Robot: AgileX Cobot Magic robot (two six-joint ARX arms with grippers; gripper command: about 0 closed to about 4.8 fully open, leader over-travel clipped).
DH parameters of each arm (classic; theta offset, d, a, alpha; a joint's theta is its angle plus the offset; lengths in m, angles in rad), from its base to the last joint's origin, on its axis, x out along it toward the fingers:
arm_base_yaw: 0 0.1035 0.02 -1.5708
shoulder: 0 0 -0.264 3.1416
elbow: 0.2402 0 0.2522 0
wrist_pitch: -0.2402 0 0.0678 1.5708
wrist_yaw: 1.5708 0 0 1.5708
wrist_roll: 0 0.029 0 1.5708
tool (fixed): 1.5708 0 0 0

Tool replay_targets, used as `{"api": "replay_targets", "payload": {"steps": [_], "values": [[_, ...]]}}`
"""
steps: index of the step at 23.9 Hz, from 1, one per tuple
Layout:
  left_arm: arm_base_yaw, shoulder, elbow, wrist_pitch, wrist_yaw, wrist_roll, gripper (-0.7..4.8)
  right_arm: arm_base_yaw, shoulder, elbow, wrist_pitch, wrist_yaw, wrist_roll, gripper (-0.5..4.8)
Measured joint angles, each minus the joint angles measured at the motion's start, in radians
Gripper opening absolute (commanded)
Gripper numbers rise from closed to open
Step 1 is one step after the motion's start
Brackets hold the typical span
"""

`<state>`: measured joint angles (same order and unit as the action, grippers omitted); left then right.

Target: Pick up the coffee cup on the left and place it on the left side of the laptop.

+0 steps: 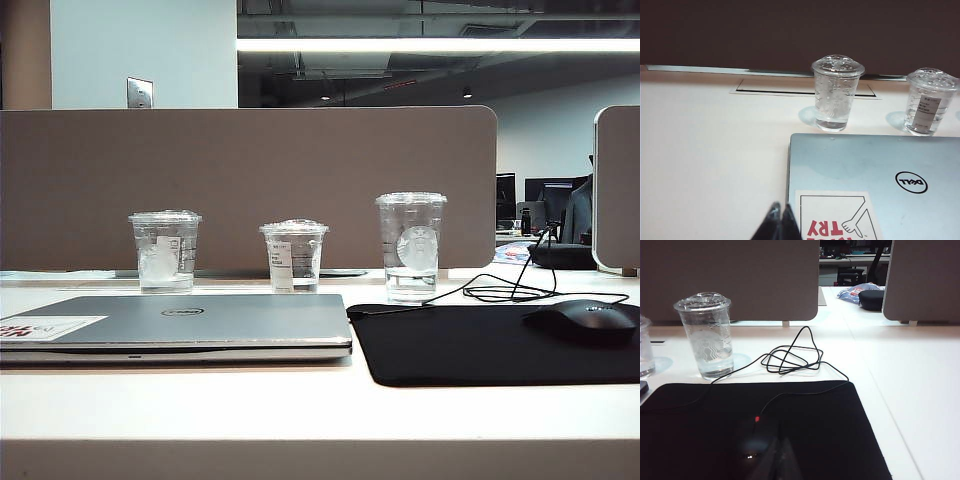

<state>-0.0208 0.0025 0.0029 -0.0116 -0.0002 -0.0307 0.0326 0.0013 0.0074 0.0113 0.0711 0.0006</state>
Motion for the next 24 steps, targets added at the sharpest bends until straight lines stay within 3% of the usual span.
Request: {"api": "replay_targets", "payload": {"steps": [12, 19, 24], "values": [[0.0, 0.0, 0.005, 0.023, 0.0, -0.006, -0.05, 0.0, 0.0, 0.011, -0.011, 0.0, 0.018, -0.02], [0.0, 0.024, 0.109, 0.029, -0.005, -0.091, -0.05, 0.001, 0.001, 0.126, -0.04, -0.004, 0.021, -0.02], [0.0, 0.163, 0.187, 0.042, -0.004, -0.077, -0.05, 0.001, 0.012, 0.212, -0.064, -0.023, 0.022, -0.03]]}}
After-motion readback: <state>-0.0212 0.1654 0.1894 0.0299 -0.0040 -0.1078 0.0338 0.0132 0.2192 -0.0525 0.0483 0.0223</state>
